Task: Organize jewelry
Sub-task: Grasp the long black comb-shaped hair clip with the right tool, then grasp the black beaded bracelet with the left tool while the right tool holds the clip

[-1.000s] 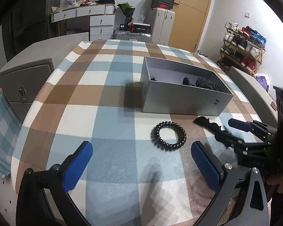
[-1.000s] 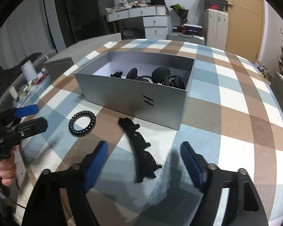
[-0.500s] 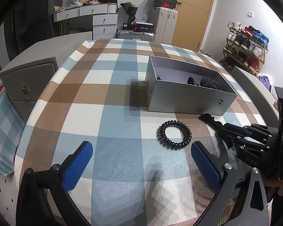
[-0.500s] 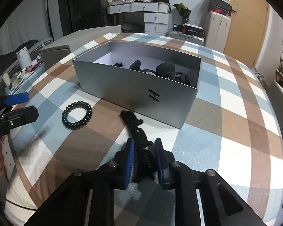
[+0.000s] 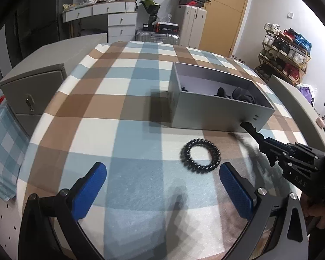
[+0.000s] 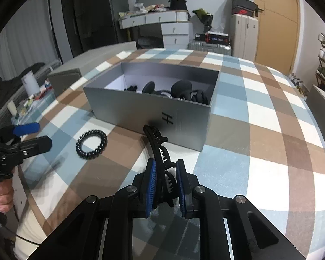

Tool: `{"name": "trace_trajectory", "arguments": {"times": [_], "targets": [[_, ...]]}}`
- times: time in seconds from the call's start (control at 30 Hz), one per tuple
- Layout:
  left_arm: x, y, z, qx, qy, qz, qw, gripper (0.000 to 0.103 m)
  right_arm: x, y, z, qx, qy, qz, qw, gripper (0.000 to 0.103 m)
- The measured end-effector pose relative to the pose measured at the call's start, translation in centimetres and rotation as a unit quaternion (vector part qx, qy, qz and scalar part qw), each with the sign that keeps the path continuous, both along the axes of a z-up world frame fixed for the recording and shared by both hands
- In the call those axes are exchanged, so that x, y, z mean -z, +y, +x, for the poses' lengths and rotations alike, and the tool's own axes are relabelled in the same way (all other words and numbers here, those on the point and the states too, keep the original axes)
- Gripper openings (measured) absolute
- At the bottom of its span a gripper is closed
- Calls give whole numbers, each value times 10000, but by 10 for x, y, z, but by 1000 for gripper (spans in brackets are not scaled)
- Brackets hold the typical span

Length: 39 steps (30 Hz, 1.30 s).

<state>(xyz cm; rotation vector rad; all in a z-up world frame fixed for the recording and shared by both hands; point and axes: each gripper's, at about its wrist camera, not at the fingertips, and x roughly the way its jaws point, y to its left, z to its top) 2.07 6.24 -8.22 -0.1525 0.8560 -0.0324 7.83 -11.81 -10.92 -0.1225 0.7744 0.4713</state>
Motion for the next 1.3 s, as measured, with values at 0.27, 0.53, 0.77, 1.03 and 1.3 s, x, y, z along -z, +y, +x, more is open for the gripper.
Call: {"name": "trace_trajectory", "arguments": {"times": [0.27, 0.53, 0.77, 1.03, 1.3], "targets": [[8, -29, 32, 467, 474, 334, 9972, 102, -25, -22, -14, 147, -469, 423, 9979, 18], [22, -39, 49, 554, 901, 502, 9931, 102, -47, -52, -33, 332, -998, 727, 9918, 18], [24, -44, 48, 611, 956, 399, 9927, 95, -47, -61, -37, 323, -1084, 845, 9900, 18], [23, -59, 47, 862, 1093, 764, 9873, 76, -45, -70, -37, 299, -1015, 1121, 9881, 18], [18, -69, 47, 1035, 1182, 778, 9845, 40, -42, -74, -41, 224, -982, 1185, 9878, 18]]}}
